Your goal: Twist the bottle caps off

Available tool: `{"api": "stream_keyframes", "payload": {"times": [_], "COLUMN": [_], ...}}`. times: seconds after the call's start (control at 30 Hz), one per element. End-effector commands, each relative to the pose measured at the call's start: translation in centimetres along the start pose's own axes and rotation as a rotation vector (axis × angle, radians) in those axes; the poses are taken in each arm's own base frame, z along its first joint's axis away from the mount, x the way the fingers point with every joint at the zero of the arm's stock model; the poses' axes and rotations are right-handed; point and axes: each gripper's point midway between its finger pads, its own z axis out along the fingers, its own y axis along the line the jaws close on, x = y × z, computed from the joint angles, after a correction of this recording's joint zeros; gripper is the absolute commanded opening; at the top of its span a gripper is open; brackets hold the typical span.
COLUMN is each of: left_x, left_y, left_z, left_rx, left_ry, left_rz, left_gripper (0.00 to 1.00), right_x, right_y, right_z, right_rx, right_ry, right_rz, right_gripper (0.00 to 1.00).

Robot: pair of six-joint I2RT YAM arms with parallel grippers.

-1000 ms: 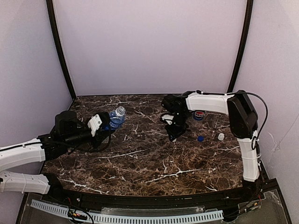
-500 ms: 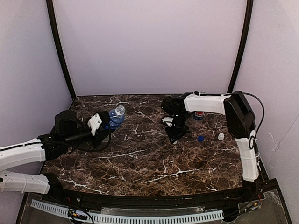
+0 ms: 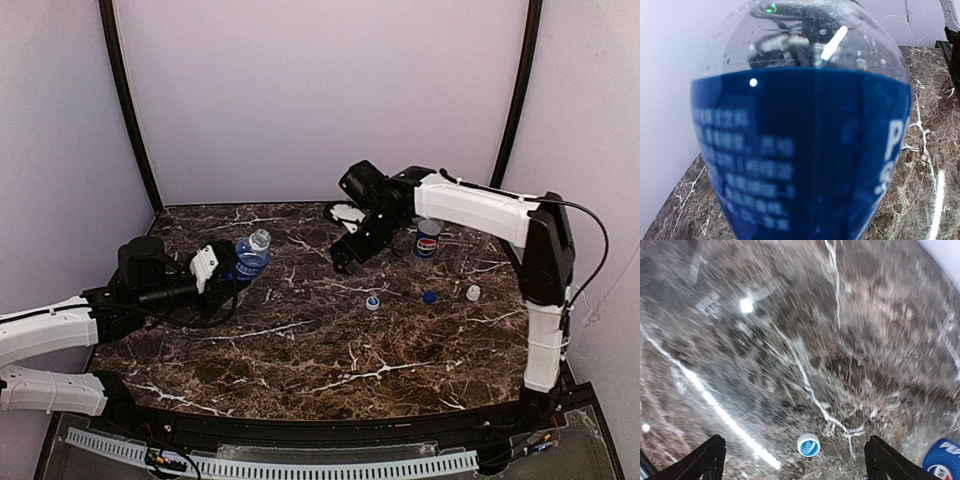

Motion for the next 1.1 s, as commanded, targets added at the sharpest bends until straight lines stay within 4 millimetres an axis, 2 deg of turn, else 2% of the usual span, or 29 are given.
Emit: {"api": "stream_keyframes", "payload": {"times": [0.0, 0.07, 0.13, 0.2, 0.27, 0.37, 0.5, 0.6, 0.83, 0.97, 1.07], "left_x": [-3.1, -3.7, -4.3, -4.7, -5.0, -5.5, -5.7, -5.6, -5.7, -5.9, -5.9], "left_y": [-1.0, -1.4, -1.8, -2.1, -2.3, -2.6, -2.9, -3.0, -3.1, -2.9, -2.8], "left_z": [-0.4, -0.6, -0.7, -0.8, -0.8, -1.0, -1.1, -1.1, -1.2, -1.2, -1.2], "left_rx": [0.088, 0.121, 0.146, 0.167, 0.187, 0.207, 0.224, 0.230, 0.236, 0.228, 0.219], "left_ry": [-0.106, -0.129, -0.148, -0.161, -0.176, -0.193, -0.199, -0.201, -0.205, -0.212, -0.212], "left_rz": [-0.031, -0.044, -0.058, -0.068, -0.074, -0.086, -0.087, -0.086, -0.075, -0.071, -0.071], "left_gripper": [0.24, 0.24, 0.24, 0.24, 0.24, 0.24, 0.24, 0.24, 0.24, 0.24, 0.24], "right_x": [-8.2, -7.6, -5.3, -3.8, -3.3, -4.6, -6.1, -6.8, -7.1, -7.5, -7.4], "right_y": [7.7, 13.0, 17.3, 19.9, 21.8, 22.9, 23.2, 23.4, 24.0, 24.0, 24.0], "right_z": [-15.9, -20.9, -25.1, -27.0, -27.7, -27.3, -26.7, -25.5, -23.9, -22.7, -22.1], "right_rx": [-0.125, -0.320, -0.489, -0.575, -0.626, -0.640, -0.664, -0.678, -0.733, -0.720, -0.718], "right_ry": [-0.663, -0.913, -1.120, -1.244, -1.280, -1.249, -1.216, -1.184, -1.127, -1.082, -1.048], "right_rz": [-0.328, -0.516, -0.690, -0.791, -0.840, -0.831, -0.767, -0.734, -0.700, -0.694, -0.700], "right_gripper": [0.96, 0.98, 0.99, 0.99, 0.98, 0.95, 0.85, 0.72, 0.44, 0.39, 0.44]}}
